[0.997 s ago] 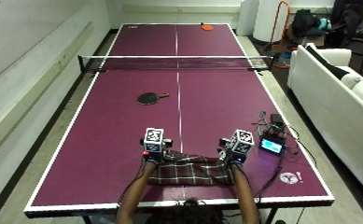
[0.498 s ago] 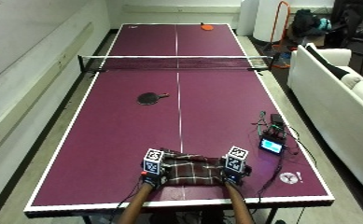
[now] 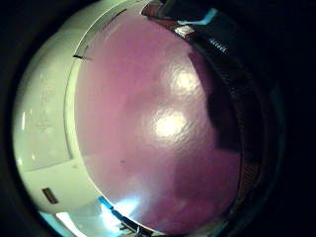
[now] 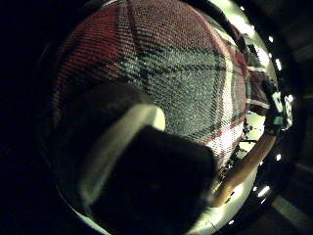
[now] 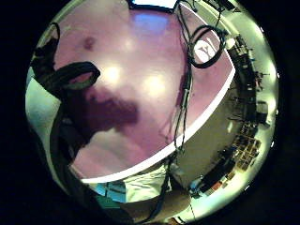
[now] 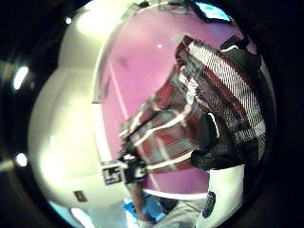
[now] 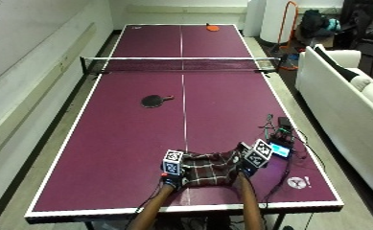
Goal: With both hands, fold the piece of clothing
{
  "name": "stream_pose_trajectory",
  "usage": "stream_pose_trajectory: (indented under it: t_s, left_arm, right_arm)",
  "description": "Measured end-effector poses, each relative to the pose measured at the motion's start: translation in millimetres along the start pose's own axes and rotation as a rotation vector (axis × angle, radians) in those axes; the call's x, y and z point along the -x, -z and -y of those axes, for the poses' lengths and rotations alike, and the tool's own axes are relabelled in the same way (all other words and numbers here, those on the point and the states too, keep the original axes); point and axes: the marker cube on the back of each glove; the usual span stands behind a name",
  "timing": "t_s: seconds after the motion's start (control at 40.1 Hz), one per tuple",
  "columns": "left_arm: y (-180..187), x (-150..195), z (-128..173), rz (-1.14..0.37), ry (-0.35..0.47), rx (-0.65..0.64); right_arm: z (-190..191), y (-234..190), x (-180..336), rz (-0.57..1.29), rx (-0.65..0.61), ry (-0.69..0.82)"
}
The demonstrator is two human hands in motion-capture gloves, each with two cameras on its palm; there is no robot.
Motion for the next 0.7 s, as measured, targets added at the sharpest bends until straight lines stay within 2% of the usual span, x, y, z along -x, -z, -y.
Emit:
stream_pose_trajectory:
  t_s: [0.05,0.125,0.224,0.324,0.374,0.473,0.598,0.698]
  left_arm:
    - [3,1,-1,-0.028,0.007,0.019]
    - [15,11,-8,-0.132,0.009,0.015]
    - [46,33,-24,-0.296,-0.010,-0.131]
    - [70,67,-41,-0.265,0.061,-0.277]
    - [67,94,-39,-0.235,0.100,-0.351]
    - [51,139,-35,-0.275,0.113,-0.424]
    - [54,156,-54,-0.268,0.131,-0.448]
    - [57,165,-63,-0.244,0.152,-0.476]
  right_arm:
    - [16,-8,11,0.055,-0.002,0.040]
    - [6,3,43,0.079,-0.021,0.108]
    - [-9,2,97,0.033,-0.058,0.219]
    - [-22,-14,143,-0.056,-0.117,0.282]
    - [-41,-25,172,-0.099,-0.131,0.332]
    - [-104,-46,224,-0.203,-0.088,0.454]
    - [-170,-21,239,-0.254,-0.081,0.512]
    - [-185,-40,247,-0.235,-0.026,0.560]
